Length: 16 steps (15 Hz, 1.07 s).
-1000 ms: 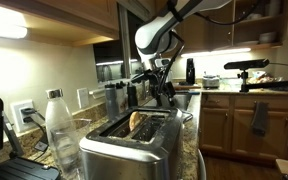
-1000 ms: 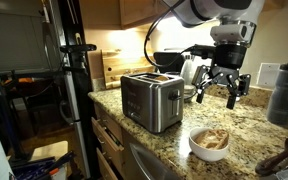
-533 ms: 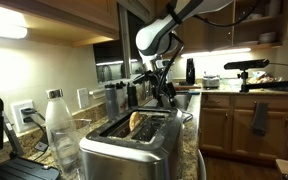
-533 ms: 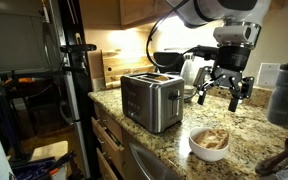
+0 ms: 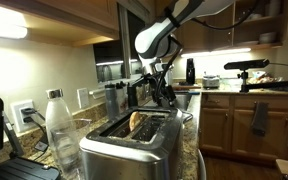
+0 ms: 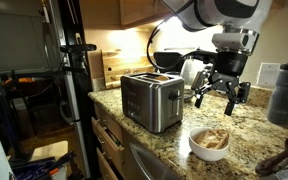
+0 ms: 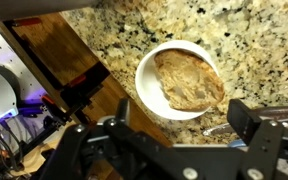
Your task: Put the bread in the bowl in different slots of the toaster
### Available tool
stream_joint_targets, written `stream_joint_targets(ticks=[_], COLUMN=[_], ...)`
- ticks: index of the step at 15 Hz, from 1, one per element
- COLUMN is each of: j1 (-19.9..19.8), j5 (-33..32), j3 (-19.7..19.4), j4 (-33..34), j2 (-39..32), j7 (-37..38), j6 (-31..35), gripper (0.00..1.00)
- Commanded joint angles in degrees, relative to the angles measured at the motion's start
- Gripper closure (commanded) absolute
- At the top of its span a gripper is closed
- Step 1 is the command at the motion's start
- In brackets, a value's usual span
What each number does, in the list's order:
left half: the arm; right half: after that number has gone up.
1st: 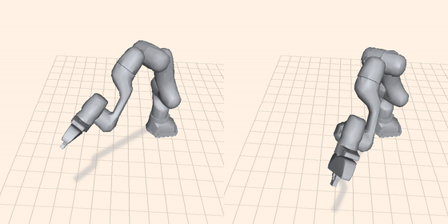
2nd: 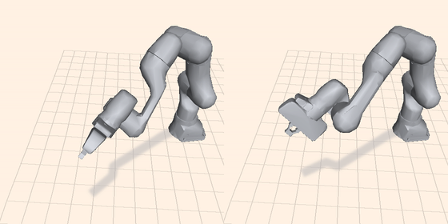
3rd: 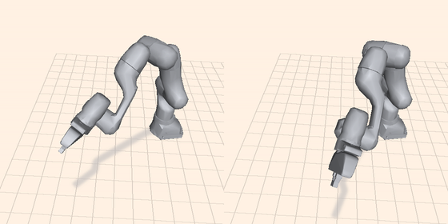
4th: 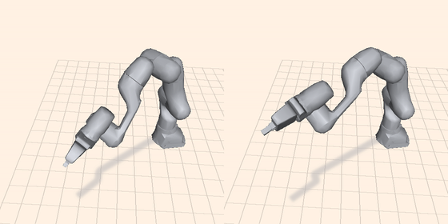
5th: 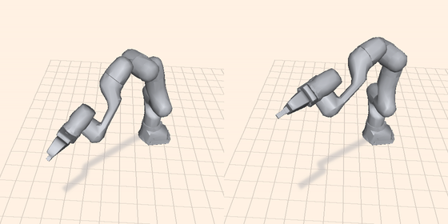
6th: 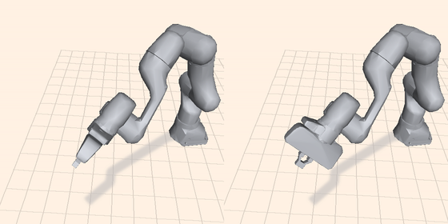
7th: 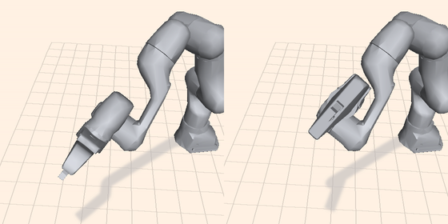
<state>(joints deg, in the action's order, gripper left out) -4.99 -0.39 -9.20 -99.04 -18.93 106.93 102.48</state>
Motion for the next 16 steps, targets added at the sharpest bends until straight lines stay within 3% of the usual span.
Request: stream_joint_targets(ticks=[1,16], j1=[-0.01,-0.38], j5=[1.49,1.53], j3=[-0.10,-0.91], j4=[-0.90,-0.55], j2=[-0.22,-3.43], j7=[0.76,0.26], j6=[0.38,2.67], gripper=[0.00,0.00])
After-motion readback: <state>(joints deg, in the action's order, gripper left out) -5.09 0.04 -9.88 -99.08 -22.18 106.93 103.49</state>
